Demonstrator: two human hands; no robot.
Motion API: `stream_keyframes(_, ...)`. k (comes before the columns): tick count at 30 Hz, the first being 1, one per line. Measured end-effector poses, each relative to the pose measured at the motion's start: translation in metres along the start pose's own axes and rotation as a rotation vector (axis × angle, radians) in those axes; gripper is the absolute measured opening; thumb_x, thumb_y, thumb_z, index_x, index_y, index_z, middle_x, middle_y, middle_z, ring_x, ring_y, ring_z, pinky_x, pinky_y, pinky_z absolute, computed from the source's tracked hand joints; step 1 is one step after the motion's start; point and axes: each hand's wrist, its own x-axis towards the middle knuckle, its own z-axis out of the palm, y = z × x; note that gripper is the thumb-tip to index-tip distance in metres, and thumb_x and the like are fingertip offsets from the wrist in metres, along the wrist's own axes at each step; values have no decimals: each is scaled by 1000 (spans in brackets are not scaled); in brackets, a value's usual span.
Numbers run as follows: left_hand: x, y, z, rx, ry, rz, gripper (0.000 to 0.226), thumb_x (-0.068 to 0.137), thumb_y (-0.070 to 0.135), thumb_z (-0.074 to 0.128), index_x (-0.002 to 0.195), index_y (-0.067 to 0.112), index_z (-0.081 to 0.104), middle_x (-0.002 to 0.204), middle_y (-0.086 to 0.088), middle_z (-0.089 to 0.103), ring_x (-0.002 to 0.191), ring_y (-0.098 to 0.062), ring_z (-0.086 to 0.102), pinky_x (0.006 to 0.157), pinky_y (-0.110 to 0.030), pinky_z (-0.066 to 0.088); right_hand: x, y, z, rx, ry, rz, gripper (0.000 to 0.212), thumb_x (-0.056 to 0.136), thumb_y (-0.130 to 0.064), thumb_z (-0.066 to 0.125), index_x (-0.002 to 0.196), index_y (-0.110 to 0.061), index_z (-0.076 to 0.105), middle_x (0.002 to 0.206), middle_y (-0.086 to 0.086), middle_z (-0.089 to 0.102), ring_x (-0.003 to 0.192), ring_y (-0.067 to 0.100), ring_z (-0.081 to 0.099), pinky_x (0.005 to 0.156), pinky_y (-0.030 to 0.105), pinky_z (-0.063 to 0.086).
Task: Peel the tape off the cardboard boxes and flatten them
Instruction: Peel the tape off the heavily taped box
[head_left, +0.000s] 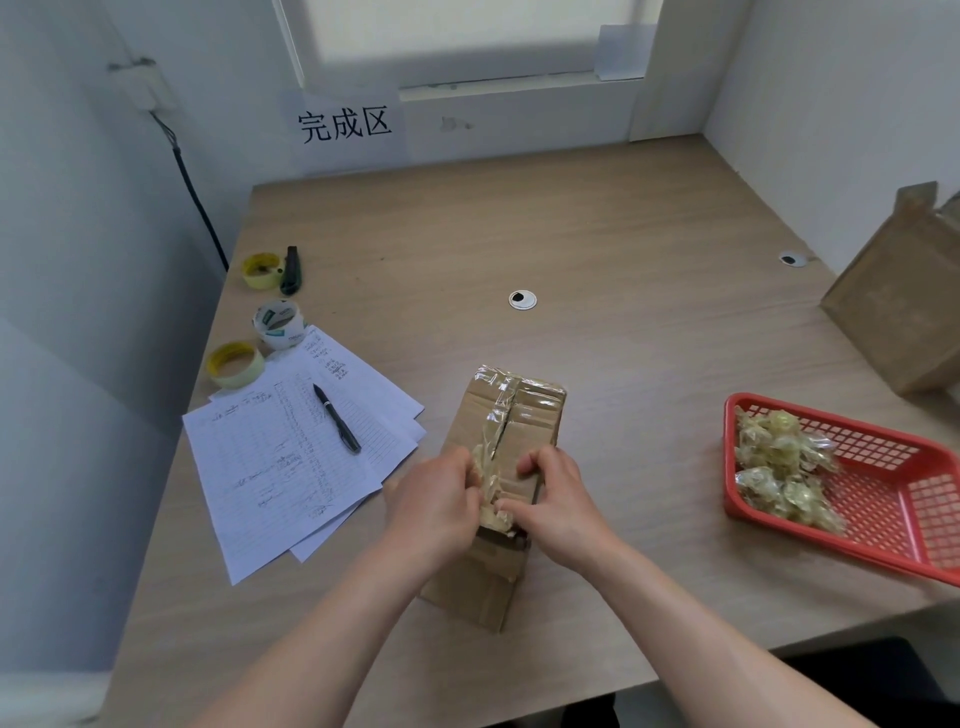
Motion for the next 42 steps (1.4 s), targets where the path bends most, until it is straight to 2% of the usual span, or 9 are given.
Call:
stream_keyframes(5, -9, -4, 6, 6, 61, -15, 26, 94, 29, 57, 75, 29, 39, 76, 13, 49, 89, -16, 42, 86, -40, 40, 1, 3, 5, -36, 14, 1, 45, 70, -17, 84, 90, -30, 45, 114, -3, 45, 97, -12, 42, 78, 2, 33)
stream_keyframes(9, -3, -2, -3, -283, -21, -143, 15, 90, 21, 65, 78, 21, 57, 86, 0, 65, 90, -25, 61, 83, -40, 51, 4, 0, 7, -57, 25, 16, 47, 67, -20, 86, 88, -30, 45, 112, -4, 47, 92, -10, 44, 70, 4, 34)
stream_keyframes(13, -1, 1, -9, -491, -66, -187, 15, 89, 9, 66, 74, 9, 63, 72, -5, 65, 67, -19, 57, 67, -32, 46, 7, -5, 6, -69, 27, 20, 44, 67, -21, 85, 85, -27, 45, 107, -2, 48, 84, -3, 46, 62, 9, 34)
stream_keyframes(19, 5, -2, -18, -603, -164, -217, 22, 89, 4, 65, 68, 11, 64, 73, -13, 70, 71, -25, 61, 77, -48, 56, 9, -5, 3, -76, 15, 31, 43, 67, -26, 84, 85, -28, 44, 106, -4, 48, 84, -1, 48, 61, 13, 32)
stream_keyframes(27, 0, -11, -11, -49, 30, -16, 27, 95, 33, 59, 74, 29, 42, 77, 11, 55, 85, -18, 53, 79, -38, 42, 1, 0, -3, 53, -110, 3, 40, 71, -25, 80, 96, -29, 48, 115, -4, 44, 98, -2, 44, 80, 18, 36)
stream_keyframes(31, -4, -16, -5, -12, 59, 11, 31, 97, 36, 56, 74, 28, 37, 74, 11, 51, 86, -19, 49, 77, -38, 38, 3, -3, 1, 16, -77, 24, 46, 68, -15, 81, 95, -29, 47, 116, -3, 44, 100, 8, 45, 82, 23, 37)
stream_keyframes(35, -6, -18, -5, -177, 35, 4, 14, 95, 29, 61, 86, 21, 54, 83, 5, 63, 85, -22, 58, 80, -42, 49, 3, -7, 8, -17, -16, 40, 45, 71, -13, 80, 89, -31, 43, 116, -3, 45, 97, 7, 46, 75, 21, 36)
stream_keyframes(39, -10, -16, -4, -547, 27, -26, 2, 92, 11, 65, 93, 10, 67, 88, -7, 72, 88, -29, 67, 85, -51, 53, 1, -12, 9, -24, -1, 52, 44, 72, -13, 80, 90, -30, 43, 116, -1, 45, 95, 8, 47, 77, 25, 35)
stream_keyframes(42, -12, -14, -5, -751, 15, -93, 13, 90, -2, 62, 94, 7, 71, 91, -8, 76, 91, -29, 71, 89, -52, 55, 0, -15, 7, -2, -14, 68, 42, 73, -12, 80, 95, -27, 47, 117, -1, 45, 93, 7, 47, 77, 24, 37)
